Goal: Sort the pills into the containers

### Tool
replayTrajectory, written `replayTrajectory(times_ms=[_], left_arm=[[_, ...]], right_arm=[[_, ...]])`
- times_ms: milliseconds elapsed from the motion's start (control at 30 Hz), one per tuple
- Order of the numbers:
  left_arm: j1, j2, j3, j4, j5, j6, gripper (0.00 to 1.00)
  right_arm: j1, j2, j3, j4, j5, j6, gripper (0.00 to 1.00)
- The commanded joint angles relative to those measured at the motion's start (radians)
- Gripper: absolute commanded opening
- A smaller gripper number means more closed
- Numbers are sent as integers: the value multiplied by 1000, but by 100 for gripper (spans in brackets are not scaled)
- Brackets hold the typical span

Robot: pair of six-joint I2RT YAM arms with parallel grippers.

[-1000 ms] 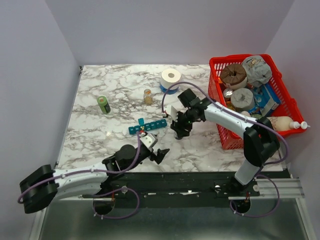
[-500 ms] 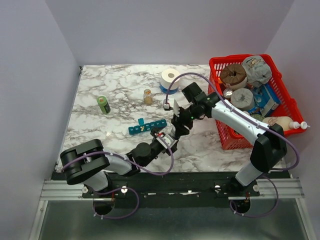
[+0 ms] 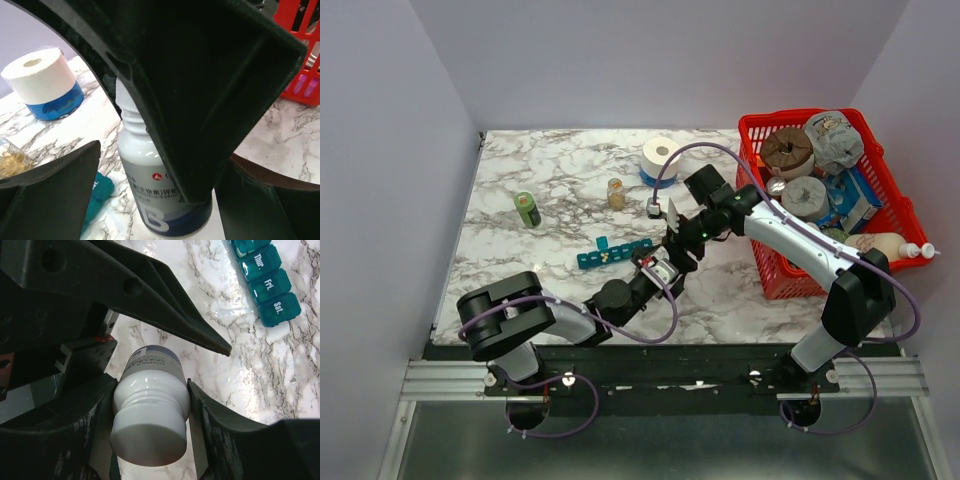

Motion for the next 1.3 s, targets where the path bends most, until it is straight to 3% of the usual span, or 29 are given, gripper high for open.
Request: replayTrajectory(times_ms=[0, 100, 333, 367, 400, 467, 500, 933, 1067, 1267], left_arm=[[-5, 21, 39, 21, -17, -31, 85], [-5, 24, 47, -1, -20, -31, 70], [-5, 12, 52, -50, -23, -35, 48], [-6, 12, 52, -51, -21, -35, 41], [-5, 11, 52, -54, -21, -37, 27], [-6, 7, 50, -57, -15, -40, 14], [-6, 6, 50, -64, -14, -40, 0], [-3, -32, 38, -50, -9, -61, 0], [-2, -37, 32, -39, -10, -65, 0], [-2, -36, 24, -22, -12, -72, 0]], right_arm=[[3, -33, 16, -12, -50, 17, 43], [3, -31, 12, -14, -47, 17, 43], [3, -30, 12, 0, -33, 28, 42], [3, -31, 15, -3, -35, 28, 42], [3, -28, 16, -3, -41, 26, 42], [3, -28, 21, -10, -50, 26, 43], [4, -28, 21, -14, -61, 25, 43], [3, -13, 45, -43, -81, 36, 57], [4, -13, 42, -38, -84, 40, 65], [4, -8, 44, -34, -91, 49, 66]])
